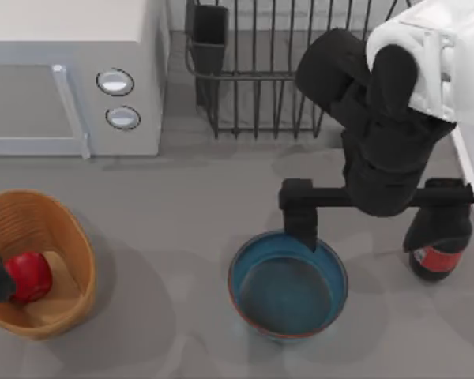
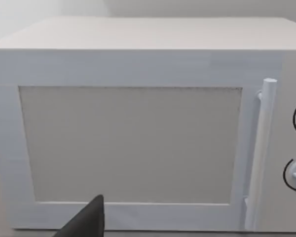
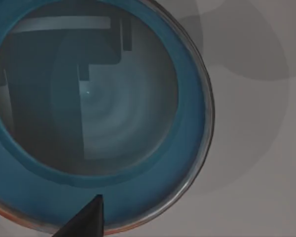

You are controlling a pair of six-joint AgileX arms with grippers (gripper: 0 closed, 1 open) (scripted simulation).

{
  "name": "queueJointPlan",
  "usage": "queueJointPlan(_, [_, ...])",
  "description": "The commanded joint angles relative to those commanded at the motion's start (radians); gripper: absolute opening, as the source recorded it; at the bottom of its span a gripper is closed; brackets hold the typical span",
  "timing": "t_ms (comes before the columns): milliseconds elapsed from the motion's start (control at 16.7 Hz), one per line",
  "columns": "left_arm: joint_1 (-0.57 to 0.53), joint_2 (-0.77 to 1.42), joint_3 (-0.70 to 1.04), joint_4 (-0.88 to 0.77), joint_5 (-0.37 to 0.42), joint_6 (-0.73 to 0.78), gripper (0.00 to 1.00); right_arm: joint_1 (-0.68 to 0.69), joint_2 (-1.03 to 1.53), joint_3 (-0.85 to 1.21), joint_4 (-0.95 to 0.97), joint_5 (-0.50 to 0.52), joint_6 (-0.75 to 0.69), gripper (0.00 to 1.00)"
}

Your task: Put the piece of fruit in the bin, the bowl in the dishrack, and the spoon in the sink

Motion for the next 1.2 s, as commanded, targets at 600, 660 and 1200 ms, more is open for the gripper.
queueJointPlan(600, [0.0, 0.0, 0.0, 0.0, 0.0, 0.0, 1.0, 0.04, 0.054, -0.109, 0.161, -0.002, 0.038, 1.0])
queueJointPlan(660, [0.0, 0.0, 0.0, 0.0, 0.0, 0.0, 1.0, 0.045, 0.069, -0.138, 0.207, -0.003, 0.041, 1.0])
queueJointPlan(1200, [0.0, 0.0, 0.0, 0.0, 0.0, 0.0, 1.0, 0.003, 0.112, -0.267, 0.379, 0.001, 0.005, 1.0])
